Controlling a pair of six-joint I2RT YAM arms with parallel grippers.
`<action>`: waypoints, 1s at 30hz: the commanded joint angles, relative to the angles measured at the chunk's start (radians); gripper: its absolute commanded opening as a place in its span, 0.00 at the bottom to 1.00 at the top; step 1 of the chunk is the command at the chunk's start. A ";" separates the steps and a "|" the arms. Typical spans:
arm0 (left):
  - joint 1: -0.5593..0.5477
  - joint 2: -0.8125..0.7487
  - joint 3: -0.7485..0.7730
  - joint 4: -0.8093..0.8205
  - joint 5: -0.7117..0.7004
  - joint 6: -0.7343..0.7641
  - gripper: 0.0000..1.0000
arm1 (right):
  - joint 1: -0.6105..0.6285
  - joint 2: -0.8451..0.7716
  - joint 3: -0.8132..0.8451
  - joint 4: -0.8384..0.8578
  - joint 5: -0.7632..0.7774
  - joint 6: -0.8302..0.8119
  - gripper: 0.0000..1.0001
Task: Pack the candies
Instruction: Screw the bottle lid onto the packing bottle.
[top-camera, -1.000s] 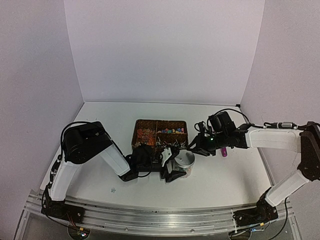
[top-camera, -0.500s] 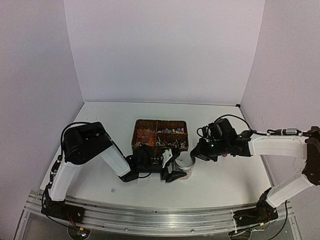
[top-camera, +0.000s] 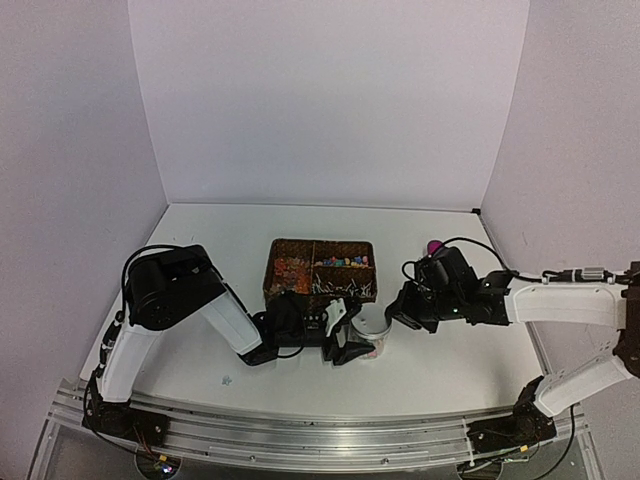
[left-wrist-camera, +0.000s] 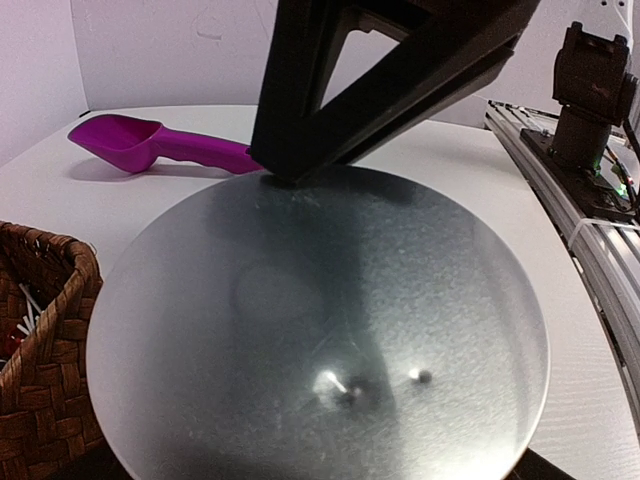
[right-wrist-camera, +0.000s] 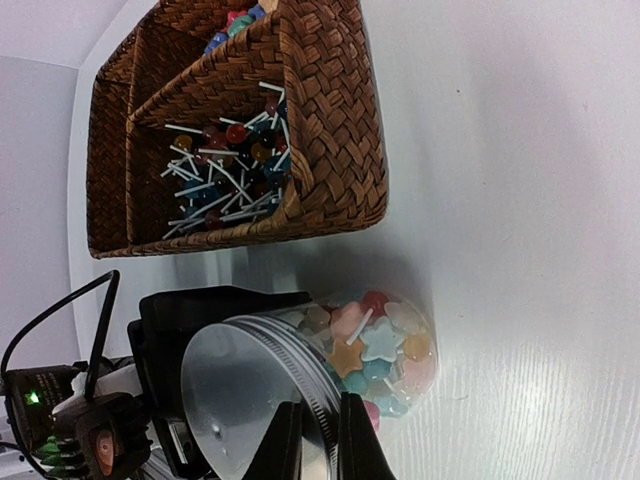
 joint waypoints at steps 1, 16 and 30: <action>0.042 0.014 0.025 0.001 -0.163 -0.060 0.51 | 0.088 -0.002 -0.022 -0.110 -0.176 0.105 0.10; 0.053 0.009 0.009 0.024 -0.059 -0.036 0.52 | 0.171 -0.086 -0.006 -0.228 -0.138 0.194 0.08; 0.041 -0.008 -0.016 -0.007 0.031 0.040 0.52 | -0.086 0.119 0.355 -0.348 -0.055 -0.277 0.36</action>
